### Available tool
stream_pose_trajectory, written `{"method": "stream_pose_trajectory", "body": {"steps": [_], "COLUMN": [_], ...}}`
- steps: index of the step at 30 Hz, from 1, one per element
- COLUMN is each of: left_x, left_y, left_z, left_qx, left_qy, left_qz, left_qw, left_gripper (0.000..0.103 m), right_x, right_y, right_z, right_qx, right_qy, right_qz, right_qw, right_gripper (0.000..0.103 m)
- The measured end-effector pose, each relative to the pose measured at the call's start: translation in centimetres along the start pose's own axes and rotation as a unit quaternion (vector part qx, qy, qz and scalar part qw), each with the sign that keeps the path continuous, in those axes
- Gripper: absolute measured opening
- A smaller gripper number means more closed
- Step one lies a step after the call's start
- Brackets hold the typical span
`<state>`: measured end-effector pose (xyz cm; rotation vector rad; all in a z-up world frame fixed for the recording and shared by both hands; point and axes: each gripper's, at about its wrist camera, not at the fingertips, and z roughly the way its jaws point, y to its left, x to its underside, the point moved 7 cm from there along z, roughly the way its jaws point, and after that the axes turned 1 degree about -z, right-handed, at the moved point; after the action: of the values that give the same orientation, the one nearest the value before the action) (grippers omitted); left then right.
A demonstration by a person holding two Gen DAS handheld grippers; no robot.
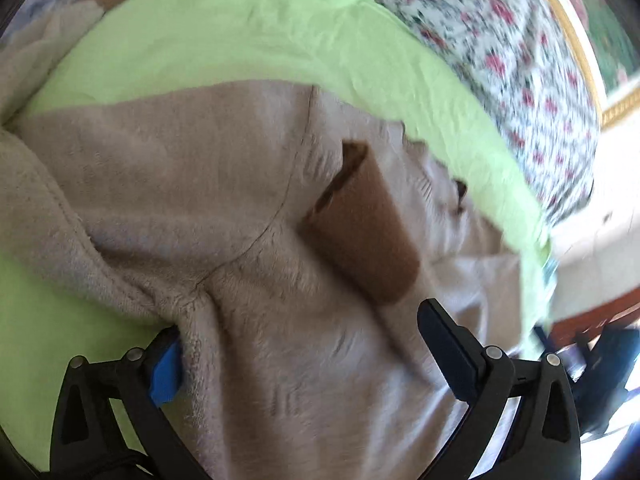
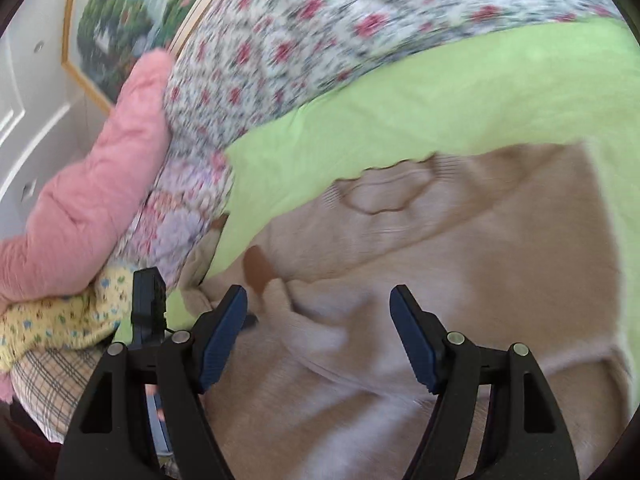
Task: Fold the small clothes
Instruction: 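Carry the sleeve across the sweater body with the right gripper and release, then grasp the brown cuff lying on the sweater body with the left gripper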
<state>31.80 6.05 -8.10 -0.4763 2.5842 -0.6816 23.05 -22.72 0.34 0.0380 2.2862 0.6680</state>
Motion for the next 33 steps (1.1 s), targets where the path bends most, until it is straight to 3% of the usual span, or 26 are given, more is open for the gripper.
{"method": "stream_pose_trajectory", "body": {"steps": [3, 7, 9, 11, 13, 15, 16, 20, 23, 27, 30, 33], "left_x": [0.2, 2.3, 2.2, 1.9, 3.0, 5.2, 6.1, 8.1, 5.9, 1.4, -2.3, -4.2], "left_y": [-1.4, -3.6, -4.7, -5.9, -7.3, -7.5, -7.0, -5.7, -6.8, -8.9, -8.8, -7.2], "left_z": [-1.2, -5.2, -6.2, -6.6, -6.4, -6.0, -6.2, -8.5, -10.3, -8.1, -3.1, 1.4], "left_qx": [0.009, 0.026, 0.037, 0.048, 0.055, 0.009, -0.019, -0.023, -0.019, -0.004, -0.025, -0.009], "left_qy": [-0.007, -0.060, -0.062, -0.047, 0.009, 0.070, 0.076, 0.071, 0.009, -0.030, -0.014, 0.037], "left_qz": [-0.003, 0.032, 0.057, 0.087, 0.136, 0.200, 0.216, 0.238, 0.242, 0.235, 0.221, 0.192], "left_qw": [0.9999, 0.9973, 0.9958, 0.9939, 0.9891, 0.9773, 0.9732, 0.9683, 0.9701, 0.9714, 0.9748, 0.9807], "left_gripper": [0.102, 0.102, 0.102, 0.102, 0.102, 0.101, 0.101, 0.099, 0.099, 0.100, 0.100, 0.099], "right_x": [0.6, 1.5, 1.7, 1.9, 1.9, 1.8, 1.8, 1.5, 1.4, 1.2, 0.9, 0.4], "right_y": [-1.6, -2.9, -3.2, -3.7, -3.8, -3.8, -3.9, -4.4, -4.7, -4.8, -5.1, -5.4], "right_z": [-1.2, -2.2, -2.3, -2.2, -2.3, -2.9, -3.3, -4.0, -3.7, -3.2, -3.4, -4.0], "right_qx": [0.005, 0.004, 0.005, 0.006, 0.007, 0.010, 0.011, 0.015, 0.018, 0.021, 0.022, 0.027], "right_qy": [-0.008, -0.016, -0.017, -0.012, -0.010, -0.017, -0.022, -0.030, -0.027, -0.026, -0.032, -0.038], "right_qz": [0.027, 0.049, 0.054, 0.060, 0.063, 0.059, 0.057, 0.050, 0.049, 0.047, 0.055, 0.054], "right_qw": [1.000, 0.999, 0.998, 0.998, 0.998, 0.998, 0.998, 0.998, 0.998, 0.998, 0.998, 0.997], "right_gripper": [0.074, 0.074, 0.074, 0.074, 0.074, 0.074, 0.074, 0.074, 0.074, 0.074, 0.074, 0.074]}}
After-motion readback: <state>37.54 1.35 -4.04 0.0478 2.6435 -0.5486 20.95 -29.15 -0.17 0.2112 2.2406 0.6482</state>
